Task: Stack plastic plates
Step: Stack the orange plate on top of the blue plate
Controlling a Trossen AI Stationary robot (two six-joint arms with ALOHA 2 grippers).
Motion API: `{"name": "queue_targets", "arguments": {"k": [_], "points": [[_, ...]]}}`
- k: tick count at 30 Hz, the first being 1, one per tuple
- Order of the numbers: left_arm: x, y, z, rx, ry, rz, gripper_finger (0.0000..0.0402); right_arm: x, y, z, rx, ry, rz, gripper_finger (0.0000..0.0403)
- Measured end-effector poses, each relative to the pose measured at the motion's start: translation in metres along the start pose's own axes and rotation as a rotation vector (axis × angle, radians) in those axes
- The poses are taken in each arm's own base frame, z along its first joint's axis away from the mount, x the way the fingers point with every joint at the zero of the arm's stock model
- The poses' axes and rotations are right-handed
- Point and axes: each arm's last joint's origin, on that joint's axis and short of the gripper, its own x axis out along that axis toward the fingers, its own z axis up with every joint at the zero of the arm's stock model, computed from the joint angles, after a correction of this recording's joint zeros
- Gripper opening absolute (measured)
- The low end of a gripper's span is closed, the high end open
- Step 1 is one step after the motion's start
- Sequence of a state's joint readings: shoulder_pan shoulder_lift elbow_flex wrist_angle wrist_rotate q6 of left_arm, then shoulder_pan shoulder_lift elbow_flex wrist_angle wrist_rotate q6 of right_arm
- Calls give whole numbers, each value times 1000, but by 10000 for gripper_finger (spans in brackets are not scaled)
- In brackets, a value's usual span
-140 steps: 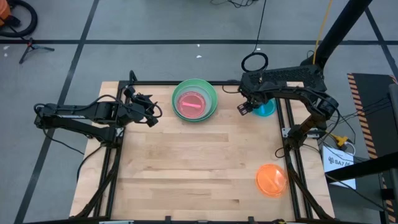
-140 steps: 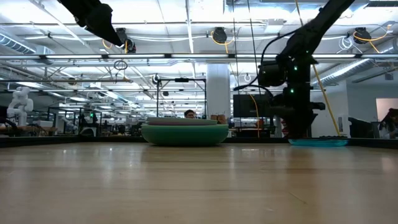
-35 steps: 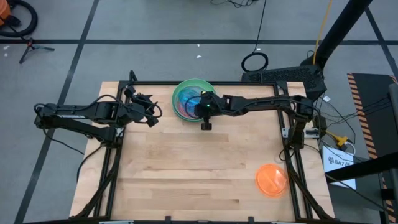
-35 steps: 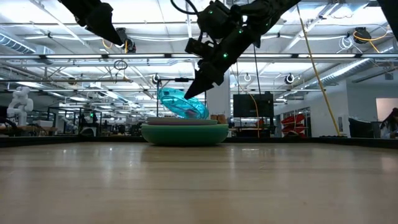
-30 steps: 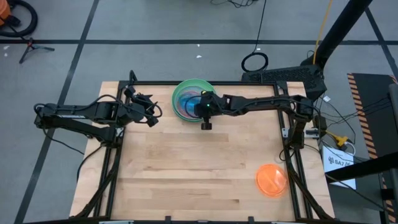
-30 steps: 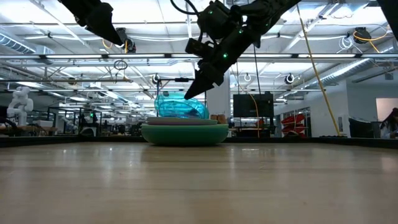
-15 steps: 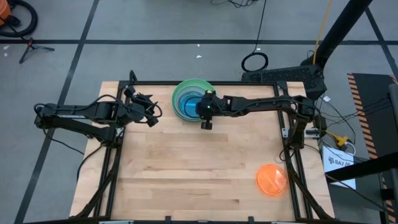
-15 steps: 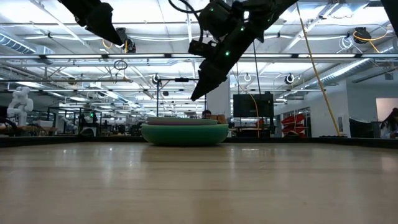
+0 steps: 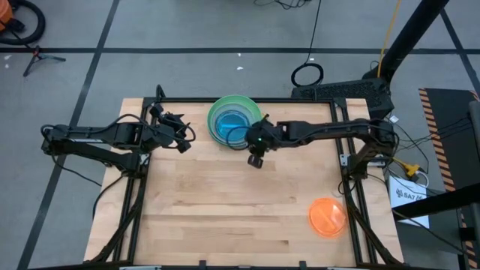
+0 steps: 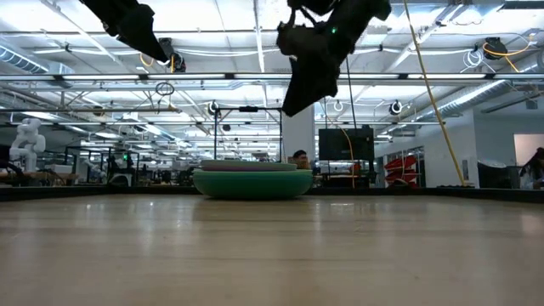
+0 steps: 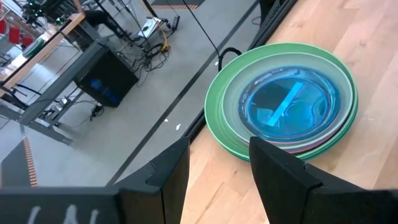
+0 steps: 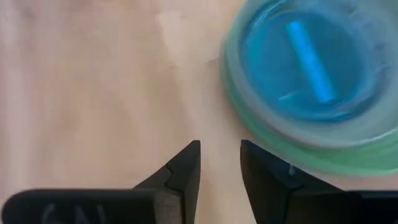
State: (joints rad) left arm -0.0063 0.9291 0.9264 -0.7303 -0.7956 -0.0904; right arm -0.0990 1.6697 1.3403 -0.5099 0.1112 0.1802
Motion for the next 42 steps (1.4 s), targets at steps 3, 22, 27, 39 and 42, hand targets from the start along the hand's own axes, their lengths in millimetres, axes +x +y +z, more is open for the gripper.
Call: {"name": "queue_targets", "arguments": {"k": [3, 22, 27, 39, 42], "points": [[0, 0, 0, 4, 0, 0, 173, -10, 10, -8, 119, 96, 147, 105], [0, 0, 4, 68, -33, -1, 173, -51, 129, -77, 563, 654, 321, 105], [0, 0, 4, 72, -33, -1, 173, -61, 152, -95, 594, 630, 244, 105], [0, 0, 4, 48, -33, -1, 173, -67, 165, -172, 695, 818, -82, 105], [0, 0, 4, 45, -32, -2, 173, -67, 161, -181, 755, 844, -173, 105]]}}
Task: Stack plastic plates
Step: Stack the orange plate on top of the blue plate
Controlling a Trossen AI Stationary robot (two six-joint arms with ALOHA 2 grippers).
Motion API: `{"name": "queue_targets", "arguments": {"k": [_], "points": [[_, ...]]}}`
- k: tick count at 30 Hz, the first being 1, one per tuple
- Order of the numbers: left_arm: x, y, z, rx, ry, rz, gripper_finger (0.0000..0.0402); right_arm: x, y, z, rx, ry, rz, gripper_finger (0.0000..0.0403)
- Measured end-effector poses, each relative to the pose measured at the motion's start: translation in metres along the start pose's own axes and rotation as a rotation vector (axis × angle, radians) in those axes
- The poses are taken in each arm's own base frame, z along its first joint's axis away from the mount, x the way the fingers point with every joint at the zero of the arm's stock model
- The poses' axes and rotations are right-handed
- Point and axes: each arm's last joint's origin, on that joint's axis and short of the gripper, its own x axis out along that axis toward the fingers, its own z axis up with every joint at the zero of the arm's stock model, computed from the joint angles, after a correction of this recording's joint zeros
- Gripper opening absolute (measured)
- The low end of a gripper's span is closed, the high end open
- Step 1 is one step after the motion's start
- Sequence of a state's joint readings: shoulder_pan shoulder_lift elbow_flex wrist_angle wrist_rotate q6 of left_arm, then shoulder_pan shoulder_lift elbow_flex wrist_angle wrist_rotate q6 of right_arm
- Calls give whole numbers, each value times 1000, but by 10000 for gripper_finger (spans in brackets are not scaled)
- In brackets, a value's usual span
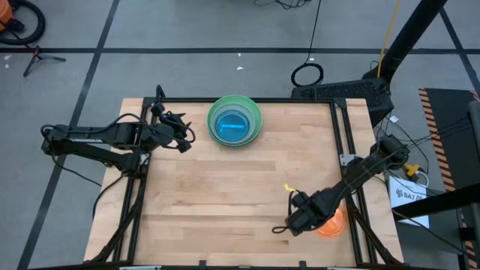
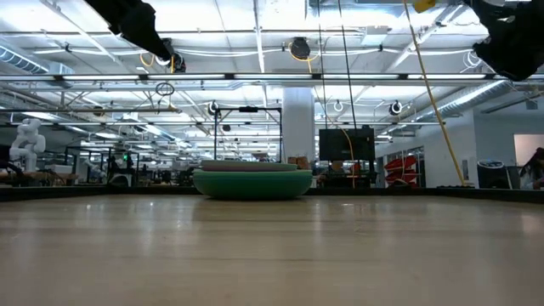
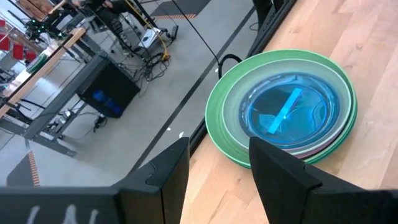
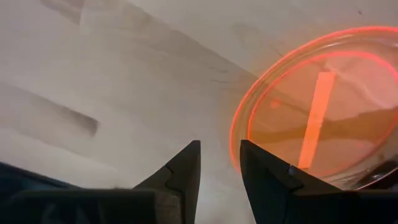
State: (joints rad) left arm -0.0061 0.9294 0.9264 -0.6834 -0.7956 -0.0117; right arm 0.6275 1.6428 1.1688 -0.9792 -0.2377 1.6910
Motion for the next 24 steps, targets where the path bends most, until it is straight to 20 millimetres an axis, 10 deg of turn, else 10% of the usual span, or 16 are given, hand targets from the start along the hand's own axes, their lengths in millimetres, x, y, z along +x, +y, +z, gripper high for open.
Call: {"name": "queue_targets", "arguments": {"k": [24], "points": [[0, 0, 0, -3, 1, 0, 173, 56, -26, 20, 158, -47, 22, 105]]}}
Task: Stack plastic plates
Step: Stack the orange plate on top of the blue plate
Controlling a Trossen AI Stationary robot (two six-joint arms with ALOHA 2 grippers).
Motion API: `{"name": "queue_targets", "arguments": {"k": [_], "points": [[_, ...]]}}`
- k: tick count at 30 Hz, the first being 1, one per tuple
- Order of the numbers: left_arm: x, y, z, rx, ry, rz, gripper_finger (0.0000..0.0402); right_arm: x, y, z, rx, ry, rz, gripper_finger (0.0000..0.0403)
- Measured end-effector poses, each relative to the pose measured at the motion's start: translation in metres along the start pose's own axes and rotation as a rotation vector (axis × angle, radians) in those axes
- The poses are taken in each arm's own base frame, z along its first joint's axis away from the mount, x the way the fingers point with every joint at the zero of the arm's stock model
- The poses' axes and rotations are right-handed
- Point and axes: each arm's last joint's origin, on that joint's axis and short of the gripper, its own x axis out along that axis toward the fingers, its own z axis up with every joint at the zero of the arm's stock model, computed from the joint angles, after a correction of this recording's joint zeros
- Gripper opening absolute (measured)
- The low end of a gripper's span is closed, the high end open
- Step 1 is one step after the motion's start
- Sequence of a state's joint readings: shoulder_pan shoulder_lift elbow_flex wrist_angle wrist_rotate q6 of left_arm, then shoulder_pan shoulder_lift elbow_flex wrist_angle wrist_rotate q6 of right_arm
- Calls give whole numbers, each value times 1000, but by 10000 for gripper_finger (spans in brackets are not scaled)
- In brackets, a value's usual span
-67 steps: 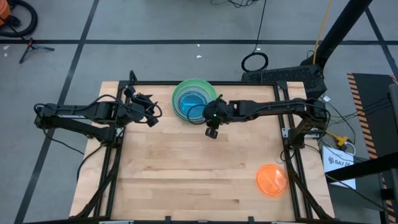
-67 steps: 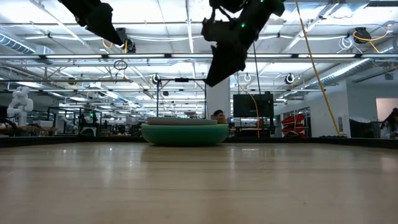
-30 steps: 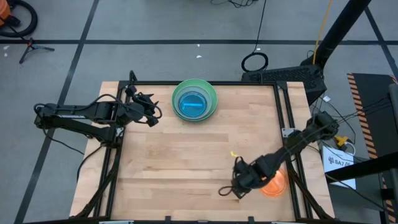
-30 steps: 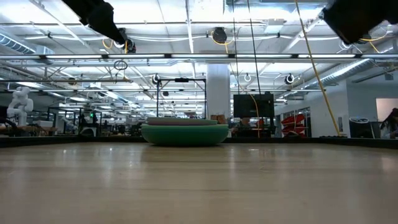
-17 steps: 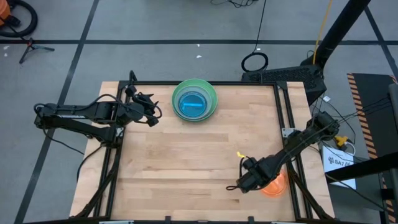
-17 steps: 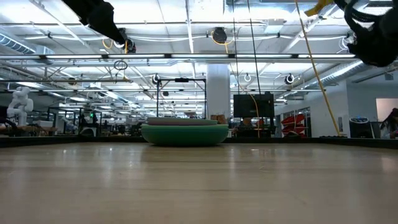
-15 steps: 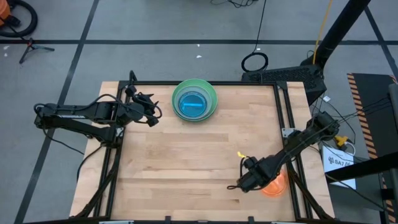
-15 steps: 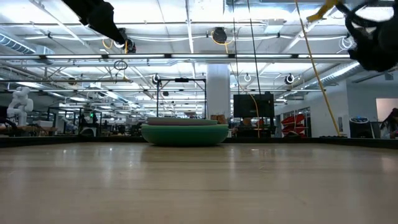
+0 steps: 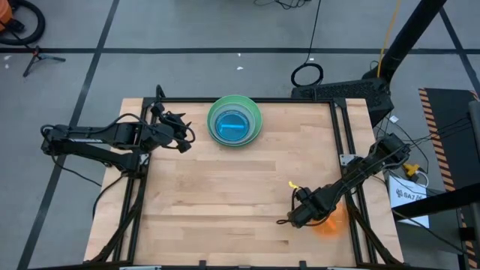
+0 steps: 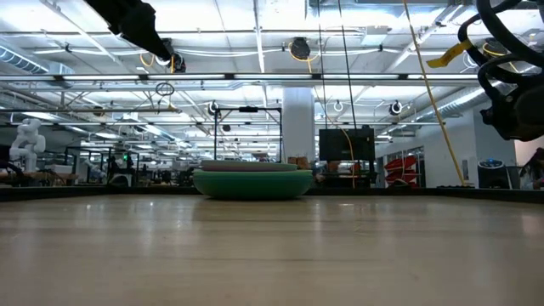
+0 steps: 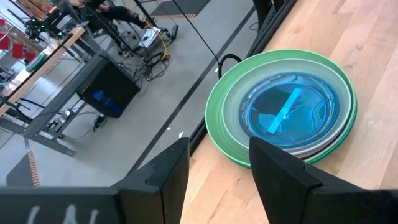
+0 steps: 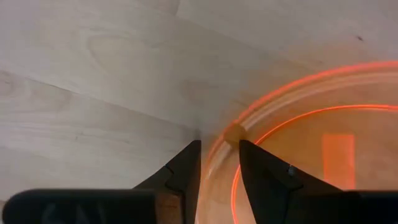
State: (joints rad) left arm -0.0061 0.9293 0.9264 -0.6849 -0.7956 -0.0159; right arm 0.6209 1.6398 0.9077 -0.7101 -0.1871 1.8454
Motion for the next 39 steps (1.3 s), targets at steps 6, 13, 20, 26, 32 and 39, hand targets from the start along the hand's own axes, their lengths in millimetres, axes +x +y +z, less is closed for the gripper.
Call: {"name": "queue_targets", "arguments": {"k": [6, 13, 20, 26, 32, 39], "points": [[0, 0, 0, -5, 0, 0, 173, 0, 0, 0, 1, -1, -1, 104], [0, 0, 0, -5, 0, 0, 173, 1, 0, 0, 2, -2, -1, 77], [0, 0, 0, -6, 0, 0, 173, 0, 2, 0, -1, -2, 5, 28], [0, 0, 0, -8, 0, 0, 173, -10, 8, -3, -35, -11, -2, 3], [0, 0, 0, -8, 0, 0, 173, -30, 17, -3, -111, -71, -5, 2], [0, 0, 0, -8, 0, 0, 173, -61, 32, 11, -256, -159, 6, 2]]}}
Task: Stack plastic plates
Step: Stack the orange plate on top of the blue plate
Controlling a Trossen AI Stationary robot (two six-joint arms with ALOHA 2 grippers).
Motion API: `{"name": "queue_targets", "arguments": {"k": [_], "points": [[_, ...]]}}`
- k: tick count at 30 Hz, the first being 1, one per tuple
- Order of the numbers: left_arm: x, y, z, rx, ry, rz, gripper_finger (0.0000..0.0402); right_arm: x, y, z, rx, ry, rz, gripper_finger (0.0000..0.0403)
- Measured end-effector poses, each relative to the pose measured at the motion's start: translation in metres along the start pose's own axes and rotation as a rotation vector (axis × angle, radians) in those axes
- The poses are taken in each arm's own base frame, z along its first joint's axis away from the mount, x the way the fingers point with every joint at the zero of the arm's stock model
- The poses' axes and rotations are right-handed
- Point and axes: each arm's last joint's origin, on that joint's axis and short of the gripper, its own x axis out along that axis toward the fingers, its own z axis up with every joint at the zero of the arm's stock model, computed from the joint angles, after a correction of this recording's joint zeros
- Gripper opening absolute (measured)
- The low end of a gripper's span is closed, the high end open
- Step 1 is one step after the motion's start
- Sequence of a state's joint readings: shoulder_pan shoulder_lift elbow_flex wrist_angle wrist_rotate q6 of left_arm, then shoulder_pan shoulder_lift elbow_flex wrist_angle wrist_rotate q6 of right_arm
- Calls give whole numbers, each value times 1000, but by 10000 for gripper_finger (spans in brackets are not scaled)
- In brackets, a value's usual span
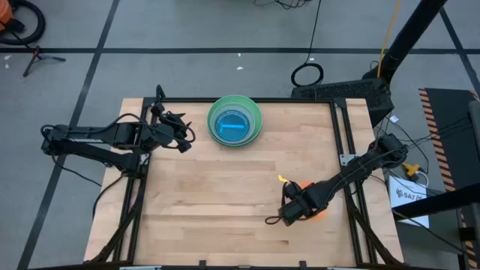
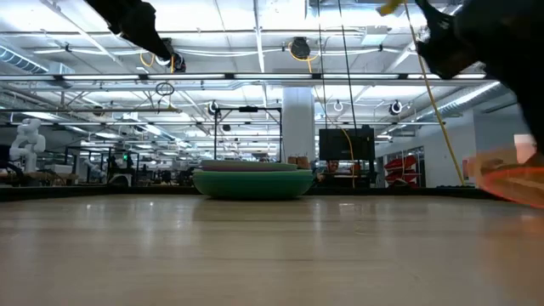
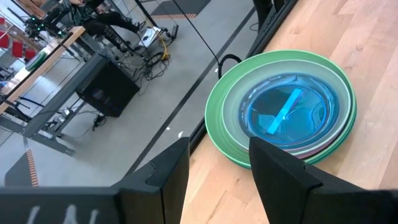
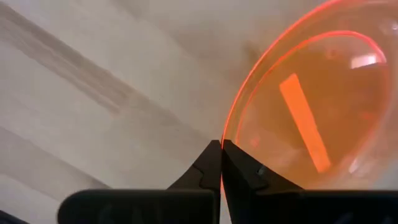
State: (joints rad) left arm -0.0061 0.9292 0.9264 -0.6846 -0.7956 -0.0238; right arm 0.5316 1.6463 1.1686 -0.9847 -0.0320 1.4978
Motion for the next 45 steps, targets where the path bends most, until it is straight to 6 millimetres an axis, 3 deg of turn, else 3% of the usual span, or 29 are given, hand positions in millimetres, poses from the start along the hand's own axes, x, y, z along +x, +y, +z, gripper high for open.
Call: {"name": "queue_targets", "arguments": {"k": [9, 17, 24, 29, 33, 41, 45], "points": [[0, 0, 1, -2, -5, 0, 173, -49, -3, 70, -245, -170, -62, 1], [0, 0, 1, -3, -5, 0, 173, -84, -20, 158, -522, -379, -82, 0], [0, 0, 1, 1, -6, 0, 173, -98, -13, 238, -743, -568, -47, 0], [0, 0, 0, -6, -3, 0, 173, -88, 7, 280, -919, -558, -106, 0], [0, 0, -1, -10, 11, 0, 173, -71, 21, 298, -1021, -488, -205, 0], [0, 0, -6, -30, 50, 3, 173, -38, 34, 313, -1099, -398, -296, 10], [-2, -2, -7, -33, 46, -7, 173, -34, 38, 313, -1097, -388, -181, 39]]}}
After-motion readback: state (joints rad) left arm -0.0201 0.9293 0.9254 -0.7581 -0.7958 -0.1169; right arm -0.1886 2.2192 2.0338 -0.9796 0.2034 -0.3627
